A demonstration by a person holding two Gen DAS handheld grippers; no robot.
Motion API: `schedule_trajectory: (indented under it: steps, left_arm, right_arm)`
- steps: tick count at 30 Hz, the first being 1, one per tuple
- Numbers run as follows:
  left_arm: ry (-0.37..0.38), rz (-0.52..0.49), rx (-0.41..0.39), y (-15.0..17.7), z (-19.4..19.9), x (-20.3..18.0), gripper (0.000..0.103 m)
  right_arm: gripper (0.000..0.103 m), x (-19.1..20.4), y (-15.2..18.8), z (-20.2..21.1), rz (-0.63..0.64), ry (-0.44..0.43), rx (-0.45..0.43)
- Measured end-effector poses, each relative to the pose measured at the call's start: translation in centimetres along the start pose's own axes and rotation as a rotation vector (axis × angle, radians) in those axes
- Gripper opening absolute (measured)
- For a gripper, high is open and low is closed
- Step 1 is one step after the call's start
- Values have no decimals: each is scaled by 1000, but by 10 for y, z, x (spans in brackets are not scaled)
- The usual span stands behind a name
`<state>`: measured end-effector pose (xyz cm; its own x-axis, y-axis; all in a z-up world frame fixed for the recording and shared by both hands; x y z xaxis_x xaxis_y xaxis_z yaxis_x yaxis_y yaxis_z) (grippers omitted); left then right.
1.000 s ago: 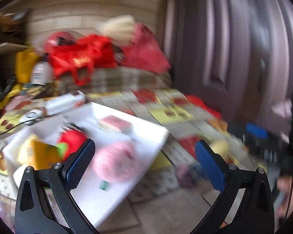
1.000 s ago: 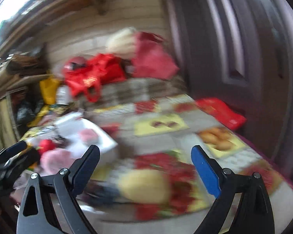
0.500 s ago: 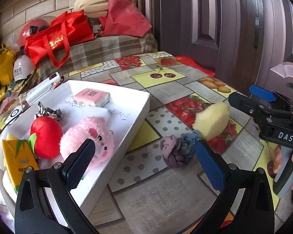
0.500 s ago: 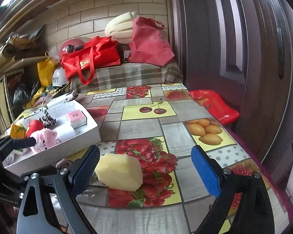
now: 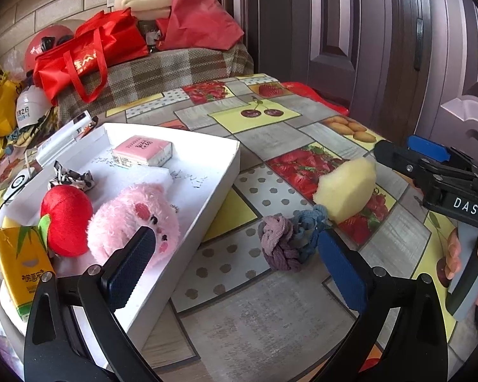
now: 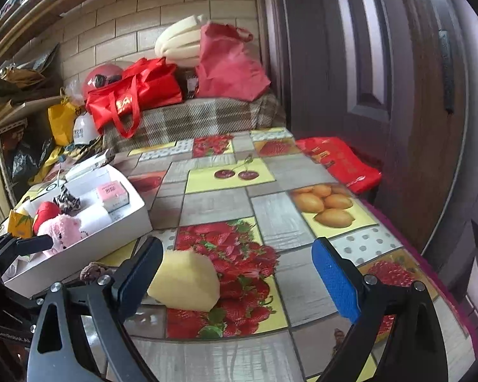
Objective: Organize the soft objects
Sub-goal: 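Grasp the yellow foam block with the right gripper while the left grasps the yarn ball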
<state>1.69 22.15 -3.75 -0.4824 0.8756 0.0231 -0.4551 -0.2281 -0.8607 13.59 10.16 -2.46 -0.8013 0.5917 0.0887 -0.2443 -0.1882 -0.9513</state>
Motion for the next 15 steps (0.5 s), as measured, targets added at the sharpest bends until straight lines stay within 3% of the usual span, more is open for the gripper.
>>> schedule_trajectory:
  steps: [6, 15]
  left_arm:
    - [-19, -59, 23, 4, -4, -9, 103]
    - [-19, -74, 95, 13, -17, -11, 103]
  right_arm:
    - [95, 15, 5, -22, -94, -115, 66]
    - [94, 31, 30, -48, -17, -117, 248]
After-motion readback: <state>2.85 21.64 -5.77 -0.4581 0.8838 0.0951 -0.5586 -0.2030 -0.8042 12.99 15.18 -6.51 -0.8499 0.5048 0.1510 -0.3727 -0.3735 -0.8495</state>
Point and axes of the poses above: each gripper's, at about its wrist camera, not at the fingertips, and z roughly against the way its jaws point, x to its left, y to its underside, the point moved 10 cm from there along -z, roughly the way its jaws point, and after that the axes turned 7 degrees about -x, right-handed, at the moved point
